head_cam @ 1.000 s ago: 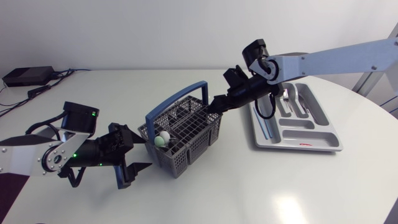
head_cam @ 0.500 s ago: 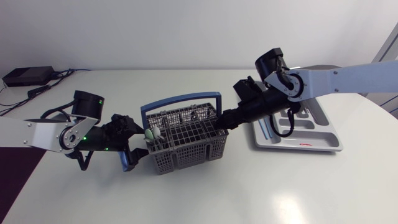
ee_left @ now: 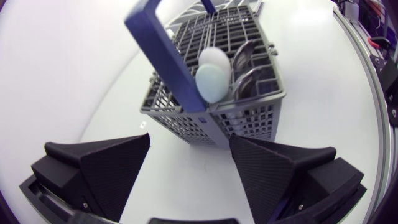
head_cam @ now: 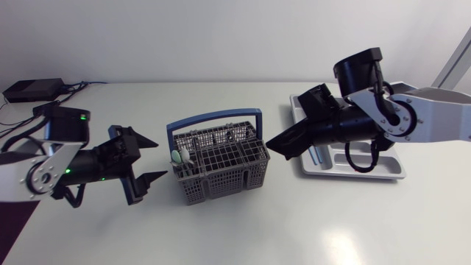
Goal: Unload the cutlery basket into the drawer organizer.
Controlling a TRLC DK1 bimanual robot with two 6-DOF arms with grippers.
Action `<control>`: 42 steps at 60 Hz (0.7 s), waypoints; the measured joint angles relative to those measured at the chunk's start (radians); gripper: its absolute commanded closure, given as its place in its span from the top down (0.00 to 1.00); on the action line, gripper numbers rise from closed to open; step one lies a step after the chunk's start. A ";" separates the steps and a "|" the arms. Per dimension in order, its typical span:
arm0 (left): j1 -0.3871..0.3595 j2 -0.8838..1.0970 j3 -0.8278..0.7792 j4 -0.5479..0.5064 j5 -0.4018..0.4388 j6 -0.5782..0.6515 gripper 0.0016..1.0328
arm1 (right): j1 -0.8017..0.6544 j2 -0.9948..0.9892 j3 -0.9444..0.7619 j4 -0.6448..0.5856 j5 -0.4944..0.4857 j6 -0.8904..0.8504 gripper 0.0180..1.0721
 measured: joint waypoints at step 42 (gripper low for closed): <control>-0.331 -0.367 -0.034 -0.284 -0.317 0.447 0.74 | -0.007 -0.148 -0.090 -0.025 0.008 -0.052 0.91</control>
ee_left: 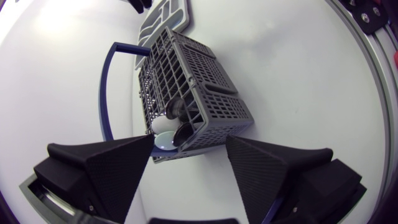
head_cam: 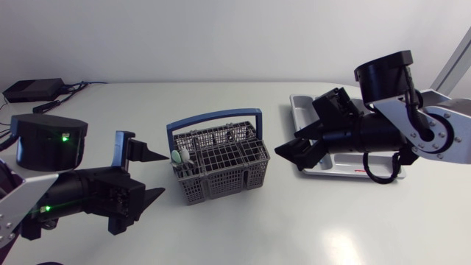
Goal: Unload the cutlery basket into the drawer organizer.
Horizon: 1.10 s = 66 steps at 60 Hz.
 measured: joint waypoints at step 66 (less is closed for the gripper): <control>-0.046 0.265 0.172 -0.054 -0.111 0.145 0.15 | 0.000 -0.015 -0.042 -0.013 -0.004 -0.023 0.91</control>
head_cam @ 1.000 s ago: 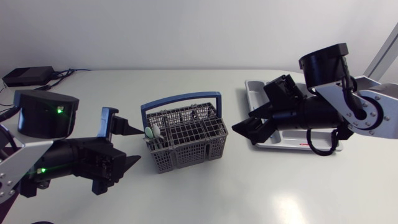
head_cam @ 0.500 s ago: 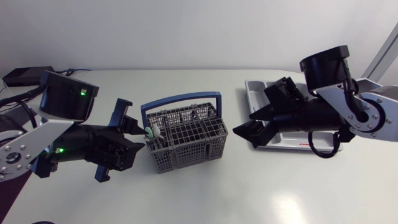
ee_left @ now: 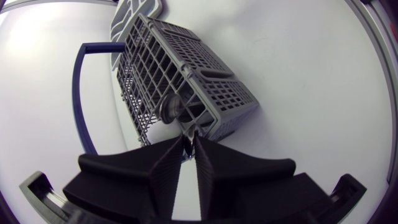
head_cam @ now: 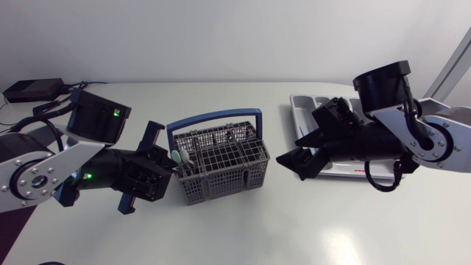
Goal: Unload the cutlery basket into the drawer organizer.
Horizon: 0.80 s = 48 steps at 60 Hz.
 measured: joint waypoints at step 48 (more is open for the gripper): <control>0.002 -0.215 0.021 -0.020 -0.003 0.008 0.12 | 0.008 -0.051 -0.025 0.006 -0.003 0.000 0.91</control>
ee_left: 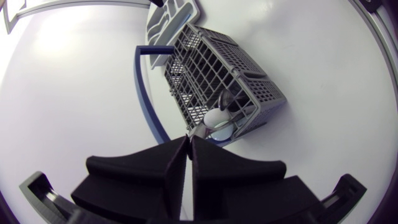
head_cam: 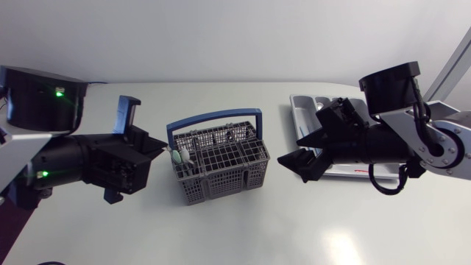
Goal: Unload the cutlery basket into the drawer organizer.
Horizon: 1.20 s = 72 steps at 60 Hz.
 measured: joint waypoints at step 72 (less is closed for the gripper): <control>-0.193 0.318 0.502 -0.217 0.152 -1.075 0.12 | 0.505 -0.473 -0.280 0.357 0.644 -0.186 0.80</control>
